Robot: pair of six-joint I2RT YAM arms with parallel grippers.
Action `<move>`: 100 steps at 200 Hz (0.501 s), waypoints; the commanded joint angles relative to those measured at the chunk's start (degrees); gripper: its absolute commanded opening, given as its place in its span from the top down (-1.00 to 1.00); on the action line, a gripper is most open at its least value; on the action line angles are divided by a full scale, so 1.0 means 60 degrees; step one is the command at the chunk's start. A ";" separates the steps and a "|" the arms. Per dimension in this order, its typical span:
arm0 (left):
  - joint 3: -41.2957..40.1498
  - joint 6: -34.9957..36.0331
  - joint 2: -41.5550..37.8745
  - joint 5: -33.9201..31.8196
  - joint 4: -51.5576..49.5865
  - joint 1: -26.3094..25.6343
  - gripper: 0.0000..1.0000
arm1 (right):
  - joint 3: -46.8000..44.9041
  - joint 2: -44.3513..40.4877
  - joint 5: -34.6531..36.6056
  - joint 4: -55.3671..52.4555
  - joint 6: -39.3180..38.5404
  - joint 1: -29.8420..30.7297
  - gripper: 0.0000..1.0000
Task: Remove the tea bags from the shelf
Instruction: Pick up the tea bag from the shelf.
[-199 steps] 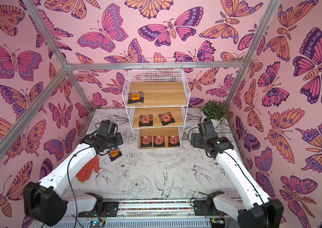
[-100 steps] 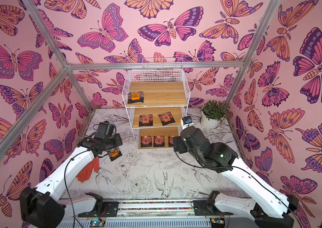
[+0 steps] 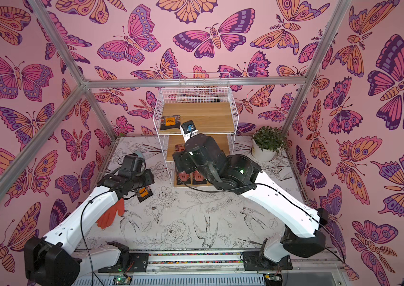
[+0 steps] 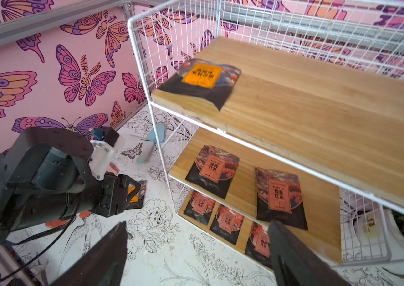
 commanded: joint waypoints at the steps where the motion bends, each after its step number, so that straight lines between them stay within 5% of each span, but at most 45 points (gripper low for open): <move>1: -0.0203 0.0066 -0.0162 0.0093 0.0312 0.0035 -0.15 | 0.1279 0.0871 0.0489 -0.0051 -0.0929 0.0071 -0.86; 57: -0.0248 0.0087 -0.0146 0.0228 0.0455 0.0091 -0.15 | 0.4808 0.2993 0.0023 -0.1105 -0.1140 -0.0832 -0.90; 100: -0.0262 0.0122 -0.0219 0.0149 0.0494 0.0223 -0.17 | 0.5015 0.3363 -0.1095 -0.1057 -0.0792 -0.1730 -0.92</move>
